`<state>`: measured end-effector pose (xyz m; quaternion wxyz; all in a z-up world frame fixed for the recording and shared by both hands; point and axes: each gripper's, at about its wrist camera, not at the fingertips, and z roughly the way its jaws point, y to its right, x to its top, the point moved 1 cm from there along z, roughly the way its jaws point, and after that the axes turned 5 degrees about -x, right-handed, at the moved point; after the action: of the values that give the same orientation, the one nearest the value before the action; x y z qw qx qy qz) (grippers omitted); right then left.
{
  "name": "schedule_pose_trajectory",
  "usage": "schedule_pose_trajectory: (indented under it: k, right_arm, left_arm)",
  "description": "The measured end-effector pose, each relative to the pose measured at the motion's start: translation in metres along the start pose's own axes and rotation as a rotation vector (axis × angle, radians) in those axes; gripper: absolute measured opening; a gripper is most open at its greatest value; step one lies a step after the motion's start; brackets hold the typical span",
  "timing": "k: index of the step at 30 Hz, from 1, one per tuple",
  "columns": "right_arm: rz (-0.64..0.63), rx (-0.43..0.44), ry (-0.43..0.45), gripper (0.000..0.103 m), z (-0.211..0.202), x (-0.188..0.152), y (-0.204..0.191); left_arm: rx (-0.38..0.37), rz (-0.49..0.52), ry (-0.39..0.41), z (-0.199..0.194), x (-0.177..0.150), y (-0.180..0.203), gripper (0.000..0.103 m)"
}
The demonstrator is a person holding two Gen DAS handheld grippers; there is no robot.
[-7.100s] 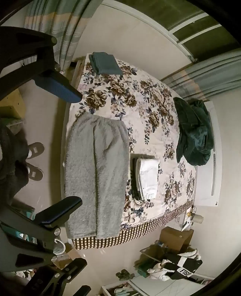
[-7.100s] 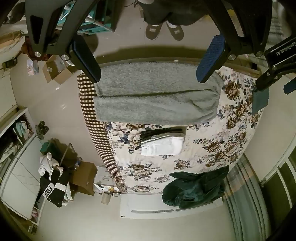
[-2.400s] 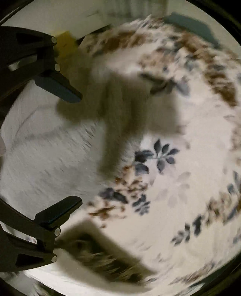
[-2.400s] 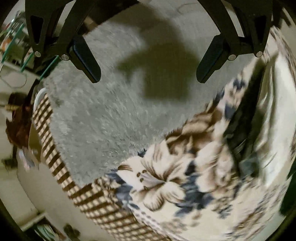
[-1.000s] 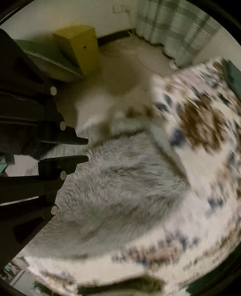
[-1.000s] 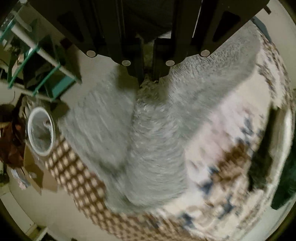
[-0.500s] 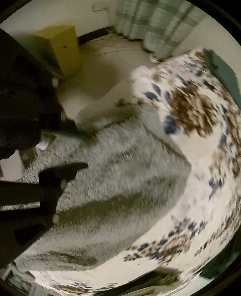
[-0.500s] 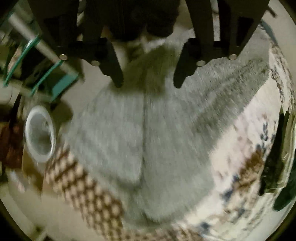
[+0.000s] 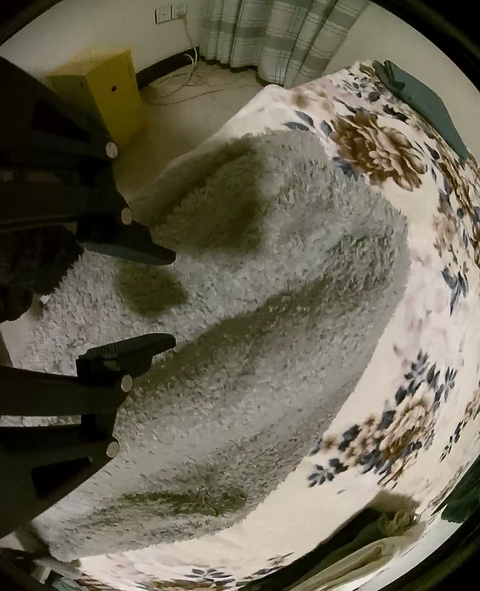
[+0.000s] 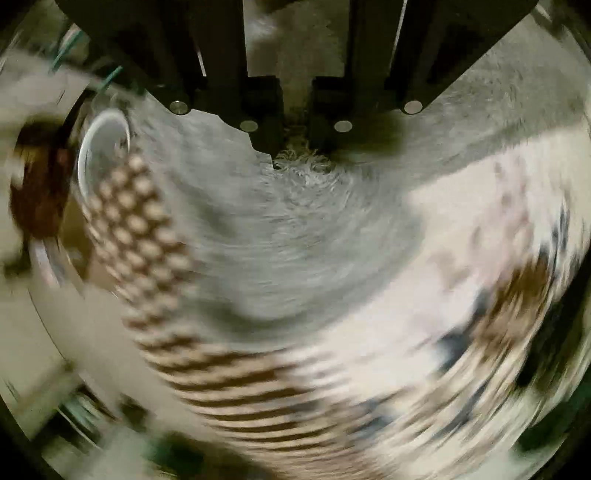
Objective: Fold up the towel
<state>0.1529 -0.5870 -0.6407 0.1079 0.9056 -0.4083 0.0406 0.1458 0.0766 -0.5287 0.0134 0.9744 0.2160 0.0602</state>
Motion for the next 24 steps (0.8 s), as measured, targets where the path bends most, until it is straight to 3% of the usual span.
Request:
schedule_pose_trajectory:
  k: [3, 5, 6, 7, 8, 9, 13, 17, 20, 22, 23, 24]
  right_arm:
    - [0.179, -0.019, -0.041, 0.013, 0.009, -0.004, 0.067]
    - [0.253, 0.035, -0.127, 0.036, 0.03, -0.011, 0.095]
    - [0.279, 0.041, -0.181, 0.058, 0.038, -0.015, 0.103]
    - [0.292, 0.049, -0.191, 0.065, 0.037, -0.018, 0.105]
    - [0.298, 0.065, -0.175, 0.065, 0.031, -0.023, 0.105]
    - [0.293, 0.069, -0.163, 0.066, 0.023, -0.027, 0.102]
    - [0.313, 0.189, -0.196, 0.066, -0.005, -0.075, 0.061]
    - [0.289, 0.4, -0.375, 0.066, -0.009, -0.147, -0.021]
    - [0.274, 0.482, -0.486, 0.066, -0.003, -0.192, -0.083]
    - [0.287, 0.514, -0.512, 0.066, 0.001, -0.211, -0.109]
    - [0.292, 0.529, -0.51, 0.066, 0.002, -0.219, -0.122]
    - [0.286, 0.529, -0.5, 0.066, 0.002, -0.226, -0.133]
  left_arm:
    - [0.0, -0.018, -0.008, 0.002, 0.001, -0.012, 0.036]
    - [-0.014, -0.031, -0.023, 0.004, 0.002, -0.021, 0.041]
    - [-0.028, -0.041, -0.033, 0.005, 0.003, -0.026, 0.05]
    - [-0.046, -0.052, -0.037, 0.004, 0.004, -0.032, 0.055]
    - [-0.061, -0.06, -0.037, 0.003, 0.005, -0.038, 0.064]
    - [-0.073, -0.066, -0.037, 0.002, 0.006, -0.044, 0.066]
    - [-0.113, -0.087, -0.037, -0.002, 0.014, -0.073, 0.066]
    - [-0.102, -0.111, -0.036, 0.007, 0.032, -0.107, 0.066]
    - [-0.101, -0.131, -0.048, 0.02, 0.047, -0.125, 0.066]
    - [-0.093, -0.133, -0.052, 0.033, 0.056, -0.133, 0.066]
    - [-0.096, -0.13, -0.054, 0.04, 0.058, -0.134, 0.06]
    - [-0.111, -0.126, -0.057, 0.047, 0.061, -0.136, 0.033]
